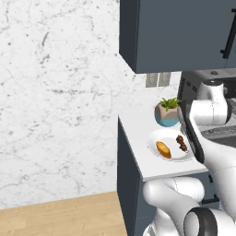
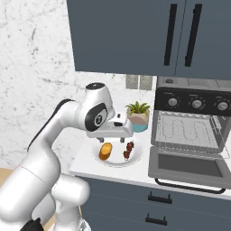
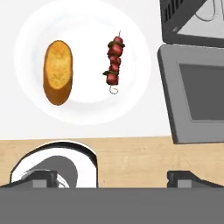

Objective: Pick up the kebab skewer and baguette bread, and place them inside the toaster oven. Close the toaster oven door and start by setting the timer.

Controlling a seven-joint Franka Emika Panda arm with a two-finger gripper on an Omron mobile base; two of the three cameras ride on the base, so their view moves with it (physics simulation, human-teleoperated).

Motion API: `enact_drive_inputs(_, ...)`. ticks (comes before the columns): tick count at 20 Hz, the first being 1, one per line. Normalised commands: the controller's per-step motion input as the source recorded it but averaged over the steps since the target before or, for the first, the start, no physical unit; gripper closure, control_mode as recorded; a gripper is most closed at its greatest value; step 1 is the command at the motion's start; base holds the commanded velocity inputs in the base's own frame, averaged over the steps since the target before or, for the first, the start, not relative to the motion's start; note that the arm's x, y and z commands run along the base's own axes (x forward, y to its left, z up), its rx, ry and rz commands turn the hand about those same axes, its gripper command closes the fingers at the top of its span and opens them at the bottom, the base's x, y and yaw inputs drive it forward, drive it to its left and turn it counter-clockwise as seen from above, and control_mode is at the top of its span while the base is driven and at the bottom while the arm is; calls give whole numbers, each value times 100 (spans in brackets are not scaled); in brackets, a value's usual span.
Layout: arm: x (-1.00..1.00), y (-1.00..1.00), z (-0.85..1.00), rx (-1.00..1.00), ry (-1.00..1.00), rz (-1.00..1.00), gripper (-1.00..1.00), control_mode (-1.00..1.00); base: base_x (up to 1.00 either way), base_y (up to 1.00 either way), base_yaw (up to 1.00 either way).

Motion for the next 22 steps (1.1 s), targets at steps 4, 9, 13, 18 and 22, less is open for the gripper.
enact_drive_inputs(4, 51, 5, -5, 0, 3, 0, -100, -100, 0, 0, 0)
enact_drive_inputs(9, 51, 0, -22, 0, 0, 0, -100, -100, 0, 0, 0)
enact_drive_inputs(13, 42, 0, -43, 7, 2, 0, -100, -100, 0, 0, 0)
enact_drive_inputs(18, 23, 0, -49, 5, 6, 0, -100, -100, 0, 0, 0)
enact_drive_inputs(22, 15, -1, -28, 1, 6, 0, -100, -100, 0, 0, 0)
